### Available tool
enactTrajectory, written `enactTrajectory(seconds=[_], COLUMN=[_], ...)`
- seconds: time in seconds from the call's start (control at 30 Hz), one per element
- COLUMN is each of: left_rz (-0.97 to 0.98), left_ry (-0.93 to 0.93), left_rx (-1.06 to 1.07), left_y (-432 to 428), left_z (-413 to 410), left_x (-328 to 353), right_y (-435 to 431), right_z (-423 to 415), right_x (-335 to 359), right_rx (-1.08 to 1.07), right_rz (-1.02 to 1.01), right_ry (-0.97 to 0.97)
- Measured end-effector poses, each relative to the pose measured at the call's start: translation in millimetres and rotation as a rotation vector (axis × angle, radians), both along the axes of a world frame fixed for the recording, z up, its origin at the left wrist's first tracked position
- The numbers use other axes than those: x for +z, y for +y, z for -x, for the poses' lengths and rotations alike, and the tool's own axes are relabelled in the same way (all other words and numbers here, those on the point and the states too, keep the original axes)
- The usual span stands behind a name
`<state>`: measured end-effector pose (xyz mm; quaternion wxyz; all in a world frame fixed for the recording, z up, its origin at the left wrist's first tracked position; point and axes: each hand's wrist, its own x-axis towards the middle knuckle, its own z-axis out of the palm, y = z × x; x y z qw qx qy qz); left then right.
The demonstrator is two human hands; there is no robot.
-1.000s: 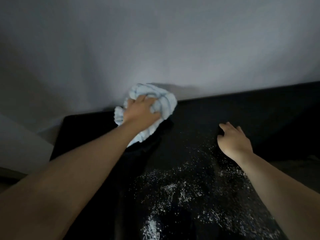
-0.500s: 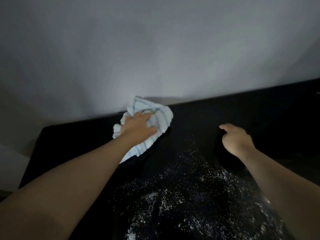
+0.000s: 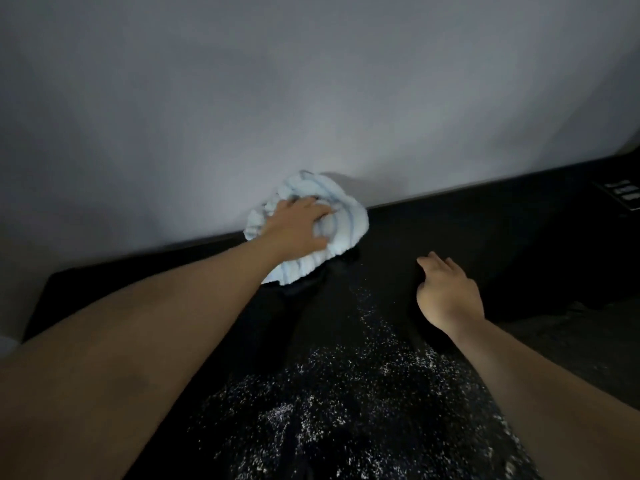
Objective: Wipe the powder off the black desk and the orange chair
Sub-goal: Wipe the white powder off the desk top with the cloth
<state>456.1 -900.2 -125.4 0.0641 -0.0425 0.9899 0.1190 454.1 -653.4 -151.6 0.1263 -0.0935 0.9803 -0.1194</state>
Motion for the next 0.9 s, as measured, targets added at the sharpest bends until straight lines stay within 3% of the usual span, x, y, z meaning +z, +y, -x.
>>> enactTrajectory(seconds=[0.07,0.13,0.3,0.37,0.43,0.5,0.53,0.6,0.7,0.8,0.87,0.9], left_rz=[0.062,0.022,-0.168,-0.241,-0.331,-0.169,-0.038,0.036,-0.135,-0.312,-0.499,-0.568], left_ry=[-0.115,-0.106,-0.211,-0.146,0.029,0.077,0.013,-0.068,-0.027,-0.191,-0.229,-0.143], left_rx=[0.011,-0.010,-0.354,-0.294,-0.088,-0.006,-0.024,-0.045,-0.109,-0.277,-0.196,-0.080], left_y=[13.1,25.1,41.8,34.0,18.4,8.1,7.2,17.5,40.6,54.3,57.2,56.5], left_z=[7.1,4.9,-53.2,-53.1,-28.1,-3.7,4.1,7.1,-15.7,-55.0,-62.4,-53.0], left_x=[-10.8,-9.9,-6.1,-1.1,9.0,12.8,8.6,-1.7,-4.3,-5.6,-0.3,3.9], right_y=[0.0,0.0,2.4,2.7,2.2,2.1,2.3,3.2,3.6,5.1,6.4,6.9], right_z=[-0.9,-1.2,-2.1,-2.1,-1.9,-1.5,-1.4,-1.3,-1.2,-0.6,-0.4,0.1], right_x=[-0.3,-1.3,-4.0,-4.6,-5.0,-5.2,-5.5,-6.3,-7.1,-7.6,-8.8,-9.4], right_rx=[0.007,0.006,0.029,0.035,0.030,0.027,0.026,0.027,0.030,0.036,0.039,0.036], right_rz=[-0.003,0.001,-0.007,-0.001,0.009,0.005,0.004,0.007,0.014,0.029,0.041,0.048], right_ry=[-0.007,-0.005,0.010,0.011,0.007,0.001,-0.001,0.000,0.006,-0.002,-0.010,-0.012])
